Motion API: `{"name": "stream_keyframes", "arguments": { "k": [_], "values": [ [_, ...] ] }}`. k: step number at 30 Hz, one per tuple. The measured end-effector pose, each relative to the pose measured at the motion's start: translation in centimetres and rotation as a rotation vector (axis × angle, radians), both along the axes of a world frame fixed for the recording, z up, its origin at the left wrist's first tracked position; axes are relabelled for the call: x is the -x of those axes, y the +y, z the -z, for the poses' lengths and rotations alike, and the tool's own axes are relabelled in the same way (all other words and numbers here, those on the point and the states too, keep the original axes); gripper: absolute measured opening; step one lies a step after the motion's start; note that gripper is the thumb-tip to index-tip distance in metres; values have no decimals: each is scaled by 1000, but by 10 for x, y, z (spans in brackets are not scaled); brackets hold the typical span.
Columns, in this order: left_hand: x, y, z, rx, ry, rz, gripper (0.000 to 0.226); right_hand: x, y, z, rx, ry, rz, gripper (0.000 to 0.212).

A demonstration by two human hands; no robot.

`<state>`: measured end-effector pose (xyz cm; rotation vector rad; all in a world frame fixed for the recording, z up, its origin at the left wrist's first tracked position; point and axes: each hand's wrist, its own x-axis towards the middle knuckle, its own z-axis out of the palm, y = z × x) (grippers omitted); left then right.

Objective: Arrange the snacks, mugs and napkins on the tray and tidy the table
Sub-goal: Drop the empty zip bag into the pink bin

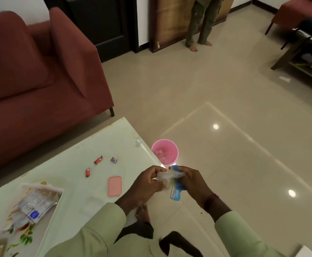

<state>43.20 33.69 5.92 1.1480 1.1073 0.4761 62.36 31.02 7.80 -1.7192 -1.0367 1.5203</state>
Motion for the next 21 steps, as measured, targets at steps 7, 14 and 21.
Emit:
{"name": "stream_keyframes", "arguments": {
  "k": [7, 14, 21],
  "values": [
    [-51, 98, 69, -96, 298, -256, 23, -22, 79, 73, 72, 48, 148, 25],
    [-114, 164, 199, -61, 476, -391, 28, -48, 160, 199, 229, 192, 234, 29],
    [-187, 219, 367, 163, 460, -447, 30, -74, 250, 406, 411, 157, 292, 29]
  ]
}}
